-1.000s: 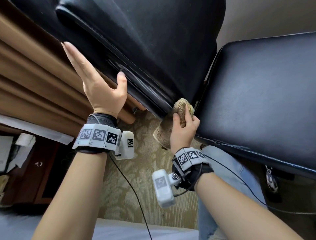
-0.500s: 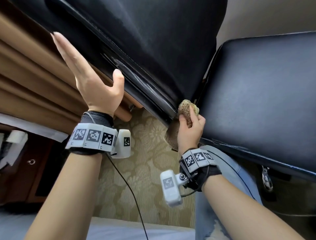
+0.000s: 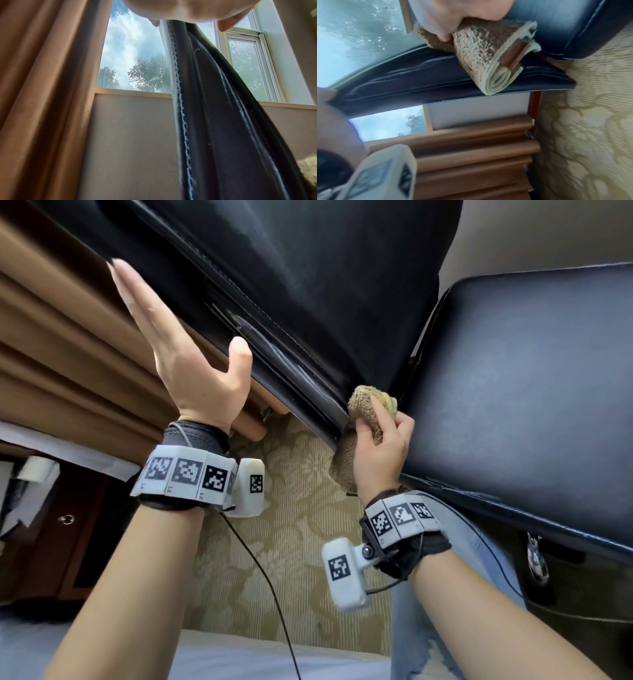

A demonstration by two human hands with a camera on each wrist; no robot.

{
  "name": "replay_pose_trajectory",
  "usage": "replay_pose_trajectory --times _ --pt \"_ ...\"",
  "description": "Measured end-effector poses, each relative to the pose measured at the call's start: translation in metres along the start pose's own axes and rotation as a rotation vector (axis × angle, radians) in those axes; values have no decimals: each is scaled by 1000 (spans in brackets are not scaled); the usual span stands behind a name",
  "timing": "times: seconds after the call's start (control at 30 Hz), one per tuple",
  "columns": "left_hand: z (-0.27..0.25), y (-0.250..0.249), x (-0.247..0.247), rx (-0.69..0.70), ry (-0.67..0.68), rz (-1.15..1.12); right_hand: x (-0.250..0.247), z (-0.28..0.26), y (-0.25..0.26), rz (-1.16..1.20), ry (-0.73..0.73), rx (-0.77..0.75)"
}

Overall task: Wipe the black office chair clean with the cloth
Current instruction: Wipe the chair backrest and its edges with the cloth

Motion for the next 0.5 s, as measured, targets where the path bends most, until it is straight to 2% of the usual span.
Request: replay_pose_trajectory --times 0.23,0.43,0.5 --pt "1 -5 -1 19 -2 -59 0 0 -17 -46 -4 -20" --pt "1 -7 0 -10 17 -71 -13 -4 -49 -159 93 144" --pt "1 -8 -1 -10 18 -71 -18 -2 -50 -141 61 206"
Point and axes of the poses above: each hand's wrist, its own z-axis towards the middle knuckle, its own x-axis out of the palm, y = z × x, the point moved 3 cm from there along z, towards the middle knuckle, and after that the axes turned 8 degrees about -z, right-handed, at the moved point
